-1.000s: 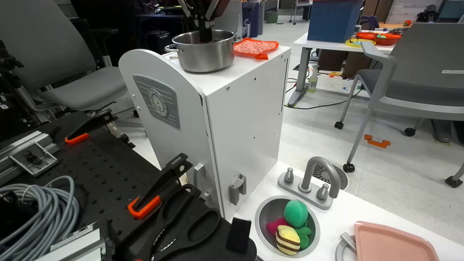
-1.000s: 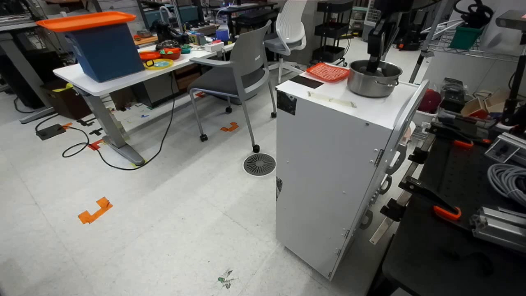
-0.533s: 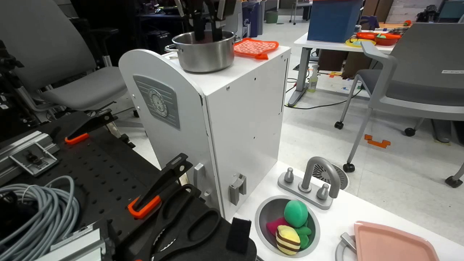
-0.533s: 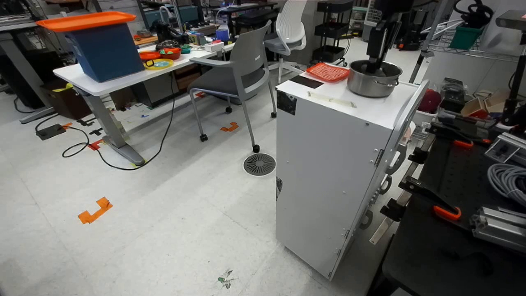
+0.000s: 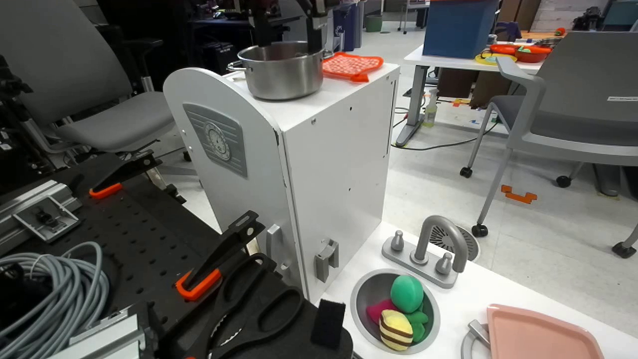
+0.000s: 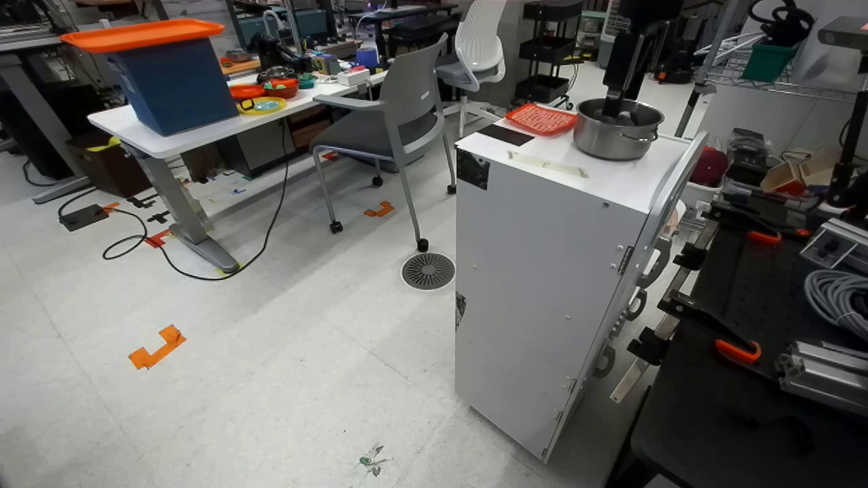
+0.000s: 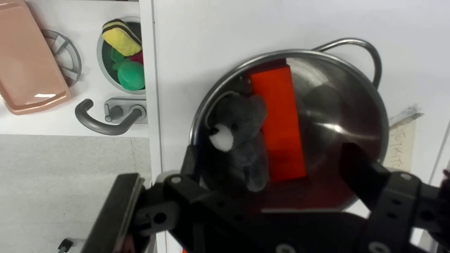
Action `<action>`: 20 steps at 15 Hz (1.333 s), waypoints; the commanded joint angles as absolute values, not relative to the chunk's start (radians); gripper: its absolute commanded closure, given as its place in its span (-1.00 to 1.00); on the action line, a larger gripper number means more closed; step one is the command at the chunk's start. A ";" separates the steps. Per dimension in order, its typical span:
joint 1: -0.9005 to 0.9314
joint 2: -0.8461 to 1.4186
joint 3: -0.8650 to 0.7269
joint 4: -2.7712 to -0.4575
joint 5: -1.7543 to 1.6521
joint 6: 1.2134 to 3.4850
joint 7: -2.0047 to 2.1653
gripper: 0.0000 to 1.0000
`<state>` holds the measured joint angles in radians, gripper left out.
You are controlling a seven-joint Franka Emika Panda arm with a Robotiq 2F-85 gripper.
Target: Remove the yellow and black sponge, green plush toy and grey bear from the silver pot and place them in the sink
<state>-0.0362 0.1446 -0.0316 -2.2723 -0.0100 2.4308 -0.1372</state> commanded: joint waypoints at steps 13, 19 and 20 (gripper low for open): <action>-0.045 0.170 -0.033 -2.247 -0.004 2.389 -0.130 -1.00; -0.041 0.161 -0.035 -2.250 -0.014 2.391 -0.123 -1.00; -0.041 0.160 -0.035 -2.250 -0.015 2.391 -0.121 -1.00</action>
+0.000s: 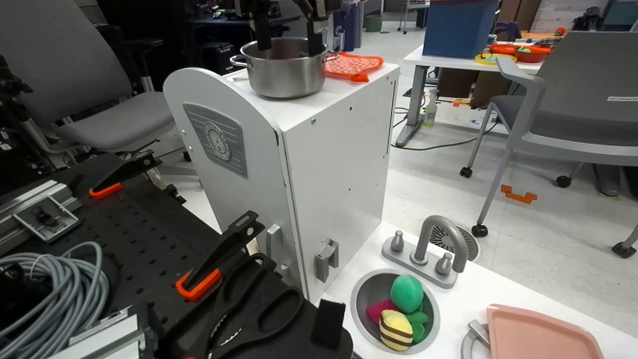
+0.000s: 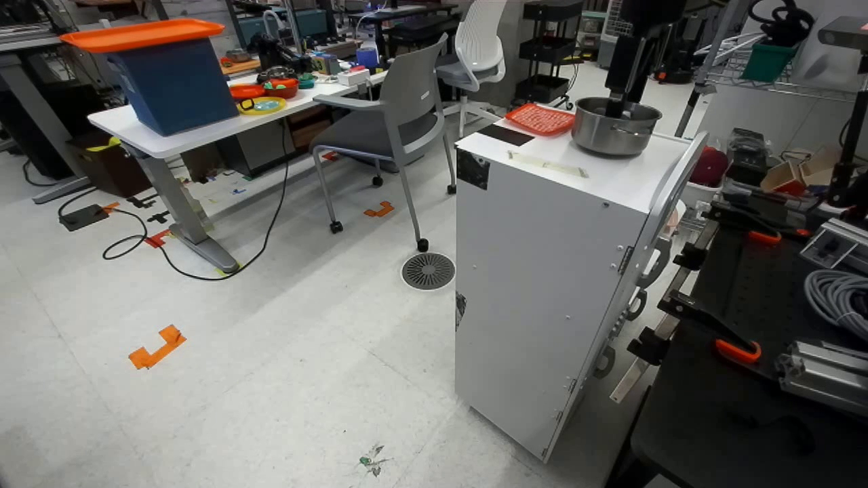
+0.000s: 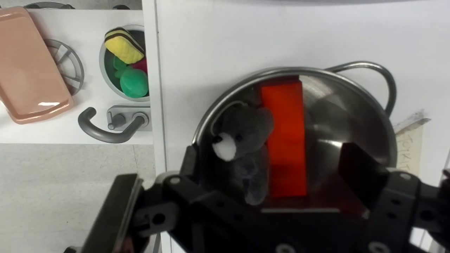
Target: Remove the yellow and black sponge, green plush toy and grey bear from the silver pot and place them in the sink
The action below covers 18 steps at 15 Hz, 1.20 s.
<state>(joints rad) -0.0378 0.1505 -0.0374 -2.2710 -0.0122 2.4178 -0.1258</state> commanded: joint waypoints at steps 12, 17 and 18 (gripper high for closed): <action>-0.030 0.150 -0.023 -2.235 -0.030 2.415 -0.127 -1.00; -0.027 0.154 -0.018 -2.229 -0.025 2.413 -0.133 -1.00; -0.027 0.153 -0.017 -2.230 -0.025 2.411 -0.136 -1.00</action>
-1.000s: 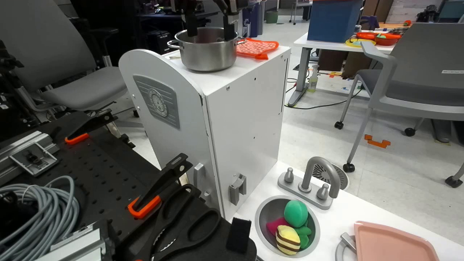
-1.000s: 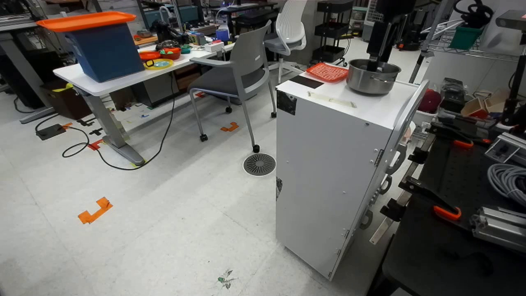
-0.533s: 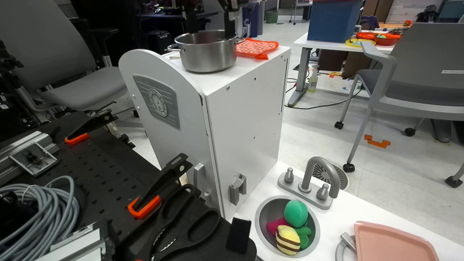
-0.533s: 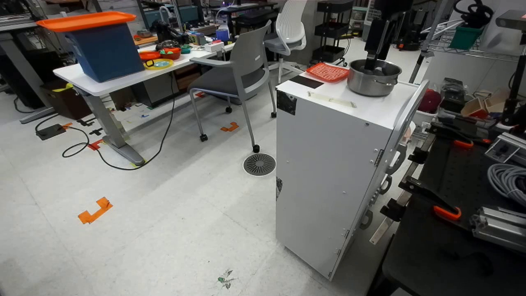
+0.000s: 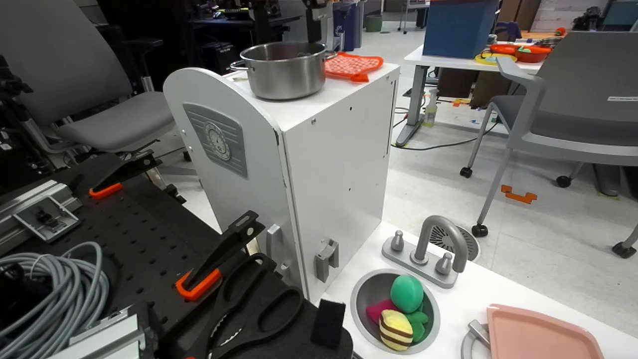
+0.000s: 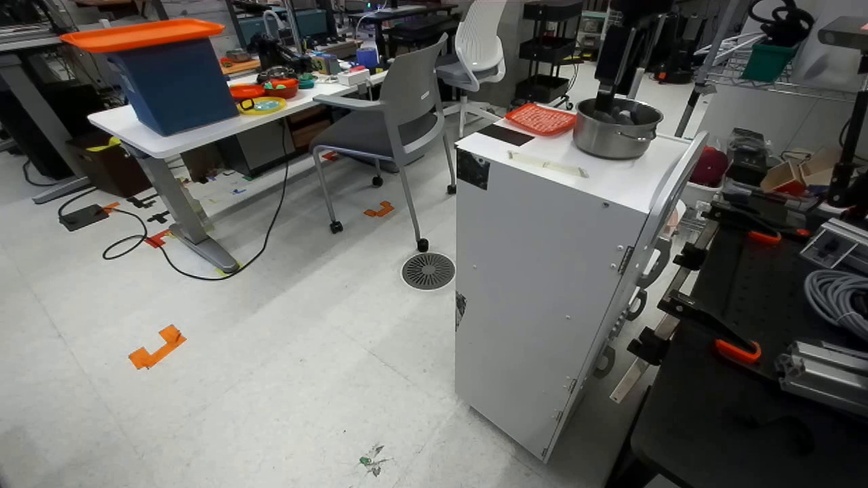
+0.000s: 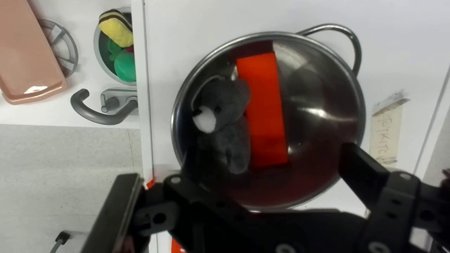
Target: Remove the yellow and black sponge, green plush toy and grey bear from the silver pot and place them in the sink
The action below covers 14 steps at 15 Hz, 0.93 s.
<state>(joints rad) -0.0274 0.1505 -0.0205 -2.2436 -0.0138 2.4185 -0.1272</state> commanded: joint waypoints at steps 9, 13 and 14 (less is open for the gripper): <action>-0.043 0.178 -0.016 -2.225 0.013 2.398 -0.196 -1.00; -0.050 0.207 -0.019 -2.216 0.003 2.392 -0.191 -1.00; -0.051 0.213 -0.019 -2.214 0.000 2.391 -0.188 -1.00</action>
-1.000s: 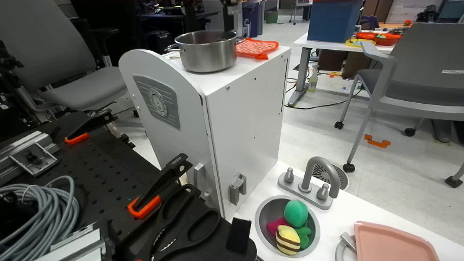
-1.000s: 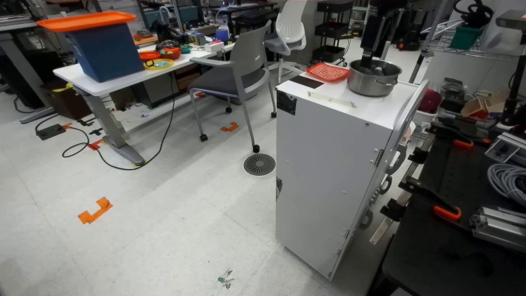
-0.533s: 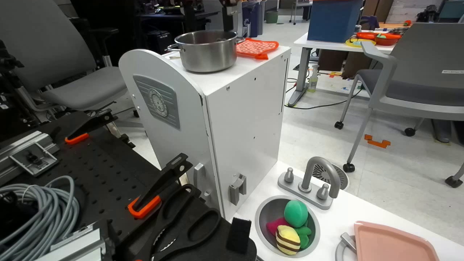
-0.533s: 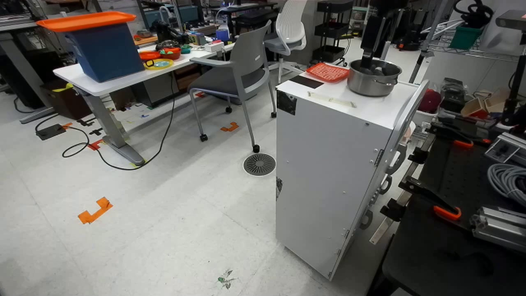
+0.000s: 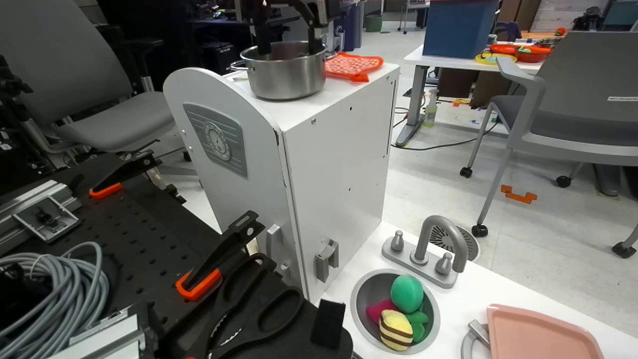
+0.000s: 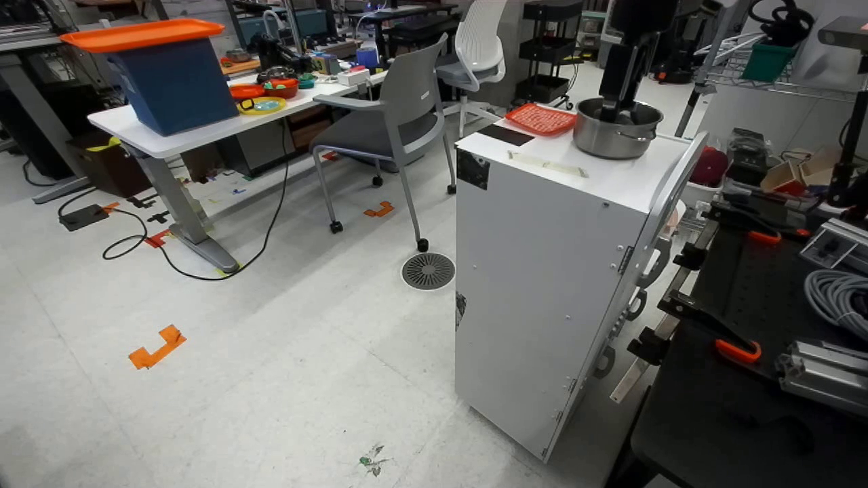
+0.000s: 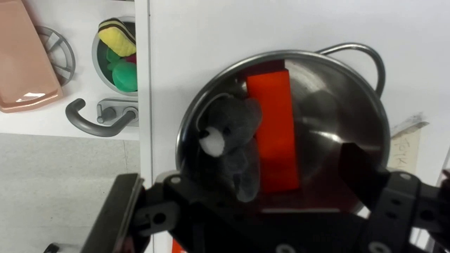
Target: Remove the yellow and black sponge, green plush toy and grey bear from the silver pot and place them in the sink
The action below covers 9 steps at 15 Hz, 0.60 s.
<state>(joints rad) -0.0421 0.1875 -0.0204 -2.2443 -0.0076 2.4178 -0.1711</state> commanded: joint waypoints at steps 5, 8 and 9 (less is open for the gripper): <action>-0.052 0.235 -0.019 -2.203 -0.009 2.392 -0.184 -1.00; -0.052 0.235 -0.019 -2.202 -0.011 2.395 -0.185 -0.47; -0.052 0.234 -0.018 -2.201 -0.011 2.395 -0.185 -0.31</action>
<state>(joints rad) -0.0455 0.2240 -0.0205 -2.2257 -0.0091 2.4178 -0.1711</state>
